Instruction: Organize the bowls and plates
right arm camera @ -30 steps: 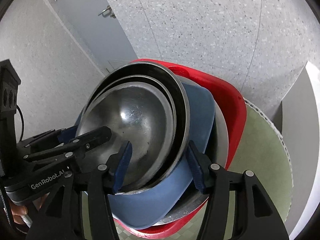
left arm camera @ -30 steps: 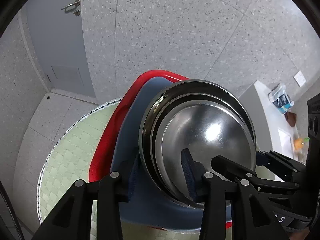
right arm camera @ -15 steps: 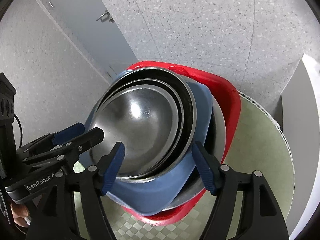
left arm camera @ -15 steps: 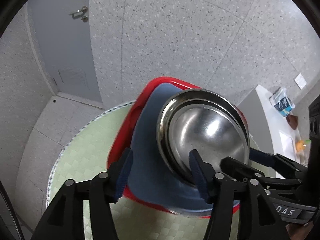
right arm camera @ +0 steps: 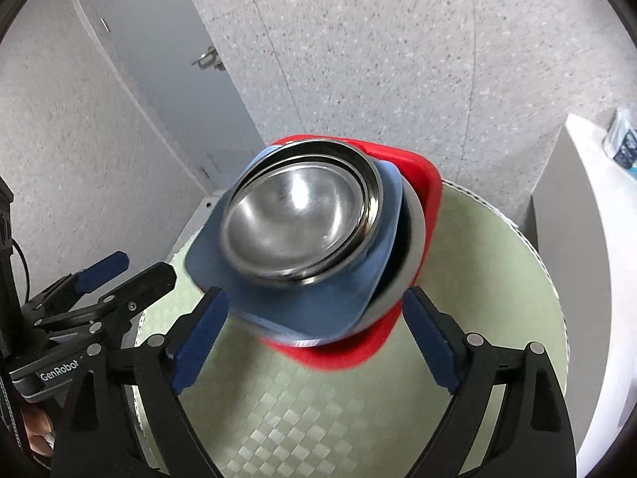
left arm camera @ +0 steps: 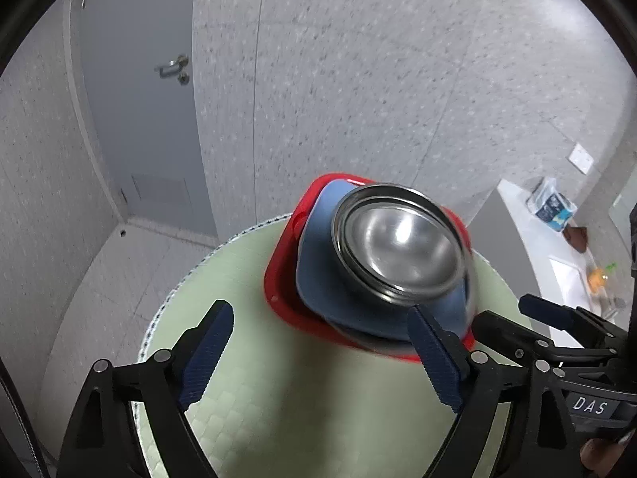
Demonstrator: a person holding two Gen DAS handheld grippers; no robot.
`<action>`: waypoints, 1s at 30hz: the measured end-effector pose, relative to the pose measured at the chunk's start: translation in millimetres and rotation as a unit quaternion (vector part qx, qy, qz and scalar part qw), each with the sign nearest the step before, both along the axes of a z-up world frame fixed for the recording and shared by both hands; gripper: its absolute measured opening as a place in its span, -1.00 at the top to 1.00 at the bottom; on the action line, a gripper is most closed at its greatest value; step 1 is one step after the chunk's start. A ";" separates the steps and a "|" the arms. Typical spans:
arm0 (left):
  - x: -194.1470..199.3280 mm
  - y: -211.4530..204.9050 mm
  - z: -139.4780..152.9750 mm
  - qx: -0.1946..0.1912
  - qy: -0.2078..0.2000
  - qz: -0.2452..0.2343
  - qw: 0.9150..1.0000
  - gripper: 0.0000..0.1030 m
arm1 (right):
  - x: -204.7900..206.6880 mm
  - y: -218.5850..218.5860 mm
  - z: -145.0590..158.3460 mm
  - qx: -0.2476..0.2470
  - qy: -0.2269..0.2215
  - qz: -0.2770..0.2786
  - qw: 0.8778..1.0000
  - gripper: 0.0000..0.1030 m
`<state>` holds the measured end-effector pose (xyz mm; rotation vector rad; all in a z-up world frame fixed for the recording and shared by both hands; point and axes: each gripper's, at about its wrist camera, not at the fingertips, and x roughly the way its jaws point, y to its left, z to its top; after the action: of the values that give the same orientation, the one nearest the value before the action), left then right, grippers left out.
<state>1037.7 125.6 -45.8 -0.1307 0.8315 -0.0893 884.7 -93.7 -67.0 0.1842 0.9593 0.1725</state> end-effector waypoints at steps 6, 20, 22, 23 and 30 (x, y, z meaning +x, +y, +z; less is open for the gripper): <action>-86.1 2.5 15.1 0.011 -0.043 -0.014 0.999 -0.81 | -62.2 7.3 16.4 -0.004 -0.033 -0.023 0.999 -0.84; -344.9 -17.9 29.2 0.023 -0.136 -0.003 0.990 -0.98 | -220.8 4.6 44.4 -0.012 -0.111 -0.018 0.994 -0.91; -389.1 -28.8 25.2 0.022 -0.147 0.003 0.989 -0.98 | -252.2 0.4 46.5 -0.017 -0.124 -0.013 0.992 -0.92; -410.8 -35.4 23.3 0.024 -0.151 0.006 0.988 -0.98 | -266.9 -1.7 47.0 -0.019 -0.129 -0.011 0.991 -0.92; -573.3 -69.5 12.0 0.033 -0.176 0.028 0.984 -0.98 | -375.1 -17.1 52.1 -0.045 -0.168 -0.001 0.985 -0.95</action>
<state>464.4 56.2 -33.8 -0.0721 0.4774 -0.0296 509.6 -110.8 -15.0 0.0698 0.6291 0.1531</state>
